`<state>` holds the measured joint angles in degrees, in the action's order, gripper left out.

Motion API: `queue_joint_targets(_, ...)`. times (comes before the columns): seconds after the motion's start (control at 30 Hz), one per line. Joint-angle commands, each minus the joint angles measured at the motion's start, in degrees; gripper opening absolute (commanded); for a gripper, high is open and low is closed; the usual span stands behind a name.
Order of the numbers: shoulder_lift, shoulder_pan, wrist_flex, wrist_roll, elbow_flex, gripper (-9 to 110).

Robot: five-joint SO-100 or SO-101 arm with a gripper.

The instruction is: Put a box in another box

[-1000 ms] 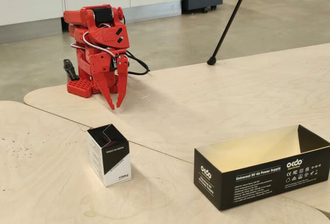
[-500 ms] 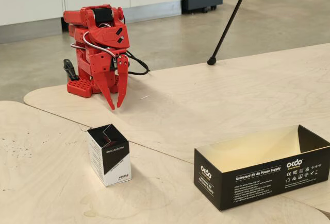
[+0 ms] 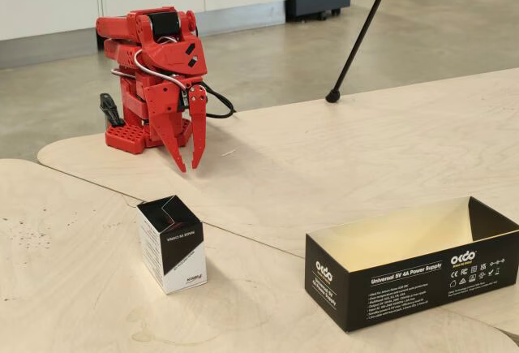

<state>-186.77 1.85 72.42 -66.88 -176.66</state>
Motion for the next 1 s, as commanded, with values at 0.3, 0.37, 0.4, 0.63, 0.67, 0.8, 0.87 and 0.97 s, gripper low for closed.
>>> queue_joint_targets(0.3,43.5,-16.9,-3.0,11.0,61.0,21)
queue_joint_targets(0.37,49.3,-18.9,-4.0,10.1,67.9,24)
queue_joint_targets(0.4,51.2,-19.9,-4.9,8.6,69.5,26)
queue_joint_targets(0.63,63.5,-25.8,-16.9,-13.3,70.7,36)
queue_joint_targets(0.67,65.6,-26.5,-18.5,-15.9,70.7,37)
queue_joint_targets(0.8,72.4,-27.5,-25.8,-24.0,70.5,39)
queue_joint_targets(0.87,75.3,-27.5,-29.9,-26.8,70.5,40)
queue_joint_targets(0.97,78.4,-26.8,-34.6,-30.2,71.1,42)
